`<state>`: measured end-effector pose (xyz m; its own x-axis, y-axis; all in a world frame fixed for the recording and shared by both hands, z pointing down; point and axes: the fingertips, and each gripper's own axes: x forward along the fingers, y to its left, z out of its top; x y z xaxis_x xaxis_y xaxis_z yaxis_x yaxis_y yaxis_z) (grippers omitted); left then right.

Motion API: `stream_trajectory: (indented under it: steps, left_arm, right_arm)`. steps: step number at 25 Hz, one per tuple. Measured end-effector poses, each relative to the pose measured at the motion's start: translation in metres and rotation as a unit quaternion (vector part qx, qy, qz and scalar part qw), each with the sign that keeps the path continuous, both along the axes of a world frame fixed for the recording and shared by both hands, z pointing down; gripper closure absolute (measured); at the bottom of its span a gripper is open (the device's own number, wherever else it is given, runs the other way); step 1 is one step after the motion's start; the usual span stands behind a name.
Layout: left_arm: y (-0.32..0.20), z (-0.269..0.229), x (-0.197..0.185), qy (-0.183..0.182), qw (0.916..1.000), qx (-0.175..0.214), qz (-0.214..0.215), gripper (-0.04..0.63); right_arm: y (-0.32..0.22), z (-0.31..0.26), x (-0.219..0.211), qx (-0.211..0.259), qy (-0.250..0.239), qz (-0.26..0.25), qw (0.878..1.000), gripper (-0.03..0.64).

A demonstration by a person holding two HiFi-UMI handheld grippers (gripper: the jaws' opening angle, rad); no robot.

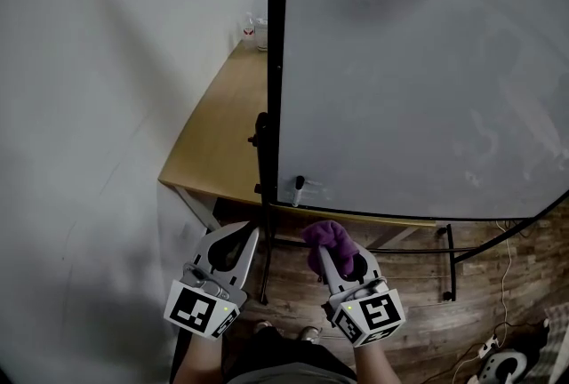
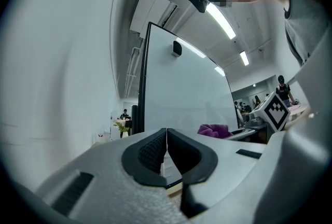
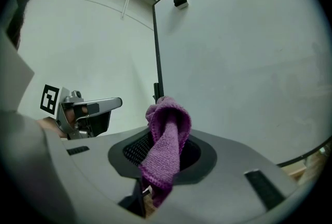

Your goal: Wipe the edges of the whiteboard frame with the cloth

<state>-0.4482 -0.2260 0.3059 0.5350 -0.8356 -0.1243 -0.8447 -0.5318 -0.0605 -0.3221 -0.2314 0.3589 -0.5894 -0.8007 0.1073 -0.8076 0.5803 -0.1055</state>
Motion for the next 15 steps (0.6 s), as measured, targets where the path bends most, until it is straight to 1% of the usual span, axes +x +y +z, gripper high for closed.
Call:
stream_trajectory:
  steps: [7,12,15]
  left_arm:
    - [-0.02,0.013,-0.011,0.007,0.9992,-0.012,0.038,0.575]
    - [-0.031,0.028,-0.013,0.007,0.9971,-0.023,0.073,0.575]
    - [-0.038,0.038,-0.014,0.008,0.9958,-0.029,0.086,0.577]
  right_arm:
    - [-0.019,0.009,-0.007,-0.01,-0.005,0.047,0.999,0.531]
    - [-0.028,0.023,-0.009,-0.018,0.0,0.081,0.997,0.531]
    - [-0.033,0.033,-0.009,-0.022,-0.001,0.098,0.995,0.531]
